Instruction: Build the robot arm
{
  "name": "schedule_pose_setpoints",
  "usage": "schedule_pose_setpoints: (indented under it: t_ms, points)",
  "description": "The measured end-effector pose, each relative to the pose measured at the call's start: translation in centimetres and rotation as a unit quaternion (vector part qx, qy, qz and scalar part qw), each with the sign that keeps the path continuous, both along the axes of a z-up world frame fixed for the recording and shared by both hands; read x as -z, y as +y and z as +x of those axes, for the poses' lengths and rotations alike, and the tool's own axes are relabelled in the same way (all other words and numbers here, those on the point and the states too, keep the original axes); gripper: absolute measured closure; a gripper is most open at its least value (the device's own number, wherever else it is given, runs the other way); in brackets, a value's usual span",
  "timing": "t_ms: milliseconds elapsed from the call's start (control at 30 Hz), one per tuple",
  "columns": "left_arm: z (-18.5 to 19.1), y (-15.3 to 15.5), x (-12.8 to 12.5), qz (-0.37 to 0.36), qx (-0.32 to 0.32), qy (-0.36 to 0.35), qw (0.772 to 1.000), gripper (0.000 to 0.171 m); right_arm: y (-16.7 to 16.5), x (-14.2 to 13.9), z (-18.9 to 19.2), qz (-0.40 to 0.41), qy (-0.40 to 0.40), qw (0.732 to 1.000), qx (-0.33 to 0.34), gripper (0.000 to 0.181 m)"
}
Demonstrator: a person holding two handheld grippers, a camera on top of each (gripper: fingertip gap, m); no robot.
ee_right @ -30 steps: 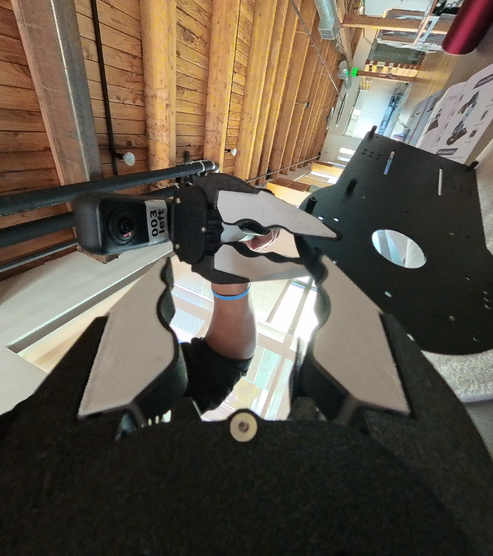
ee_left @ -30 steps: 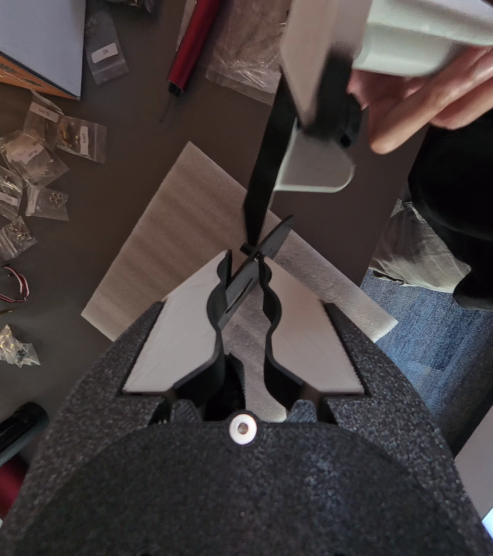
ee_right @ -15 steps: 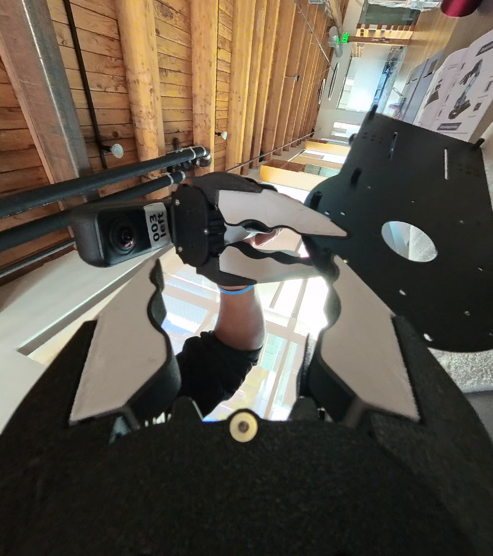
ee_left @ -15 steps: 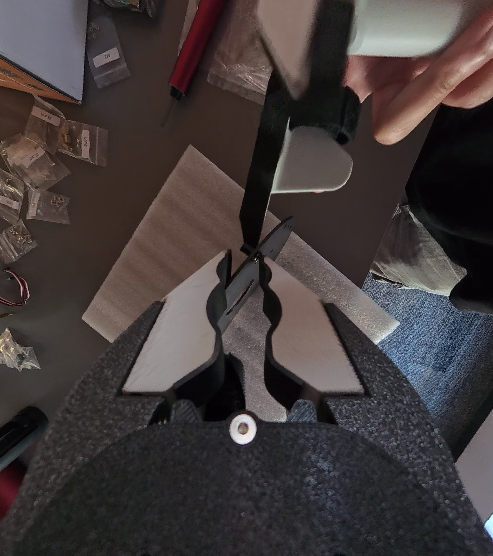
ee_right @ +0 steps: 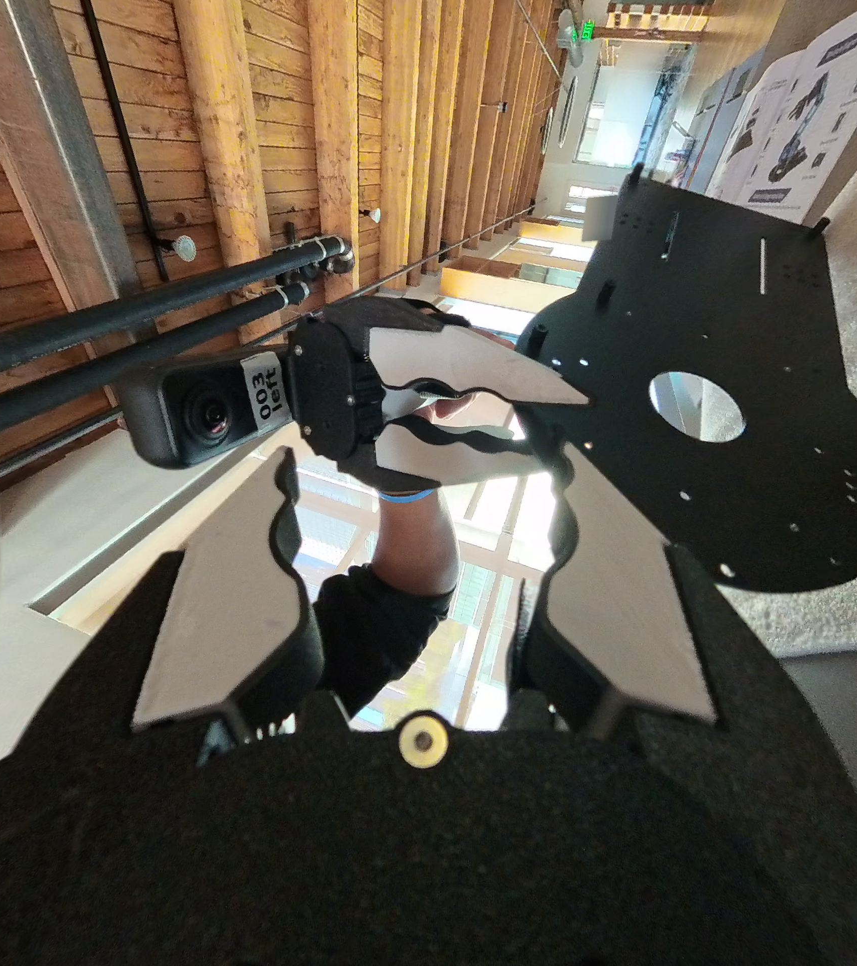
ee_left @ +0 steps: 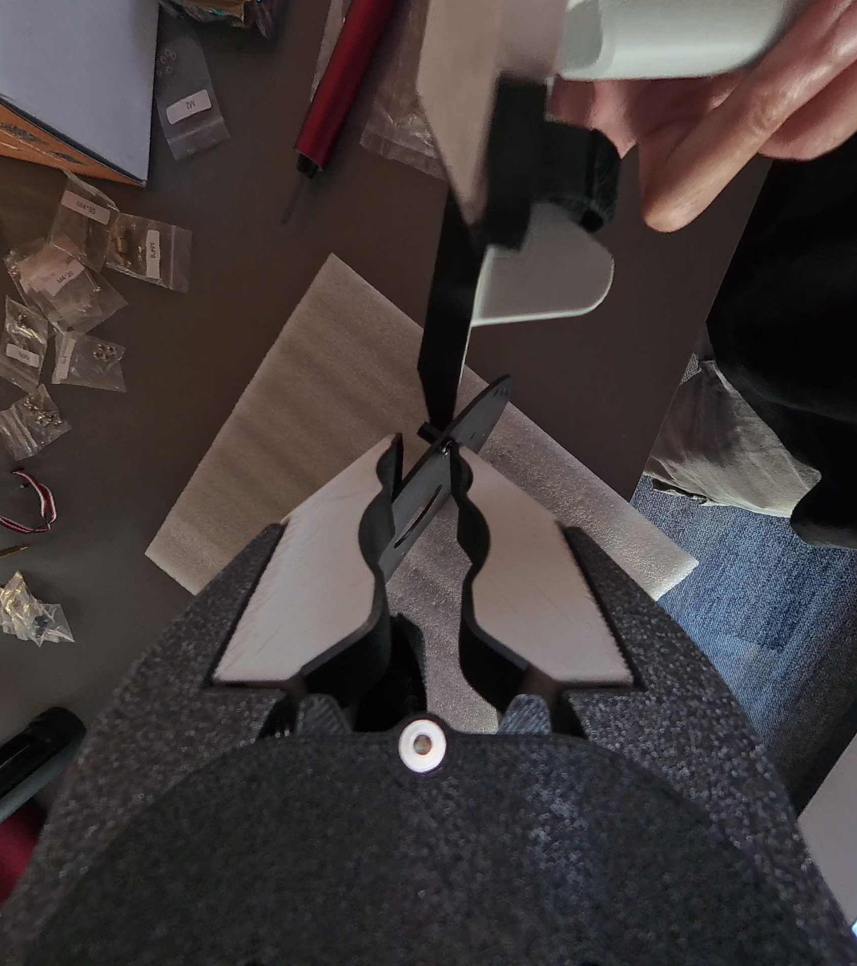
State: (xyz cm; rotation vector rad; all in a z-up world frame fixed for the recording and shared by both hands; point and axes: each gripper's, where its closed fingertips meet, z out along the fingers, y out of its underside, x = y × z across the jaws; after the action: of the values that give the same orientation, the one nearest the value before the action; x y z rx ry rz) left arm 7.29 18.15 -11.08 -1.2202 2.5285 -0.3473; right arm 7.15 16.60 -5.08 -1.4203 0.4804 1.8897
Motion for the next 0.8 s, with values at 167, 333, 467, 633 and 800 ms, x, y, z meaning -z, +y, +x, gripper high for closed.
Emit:
schedule_pose_setpoints:
  t_ms: [167, 333, 467, 633, 800]
  points:
    - [0.2, 0.1, 0.1, 0.003, -0.004, -0.001, 1.0, 0.153, -0.4, -1.1, 1.3, 0.028, -0.076, 0.996, 0.021, 0.121]
    - [-0.1, 0.0, 0.0, 0.001, -0.006, -0.001, 1.0, 0.155, -0.3, 1.5, 4.4, 0.017, -0.089, 0.994, 0.054, 0.107]
    - [0.1, 0.0, 0.0, 0.005, -0.001, 0.005, 1.0, 0.154, 0.6, 3.0, 0.5, 0.002, -0.065, 0.998, -0.004, 0.103]
    - [0.1, 0.1, 0.0, 0.005, 0.002, 0.005, 1.0, 0.154, 0.8, 1.3, -0.5, 0.025, -0.052, 0.998, -0.011, 0.106]
    - [0.1, -0.2, 0.1, 0.005, 0.009, 0.003, 1.0, 0.155, 0.1, 1.1, -0.5, 0.031, -0.058, 0.998, -0.024, 0.101]
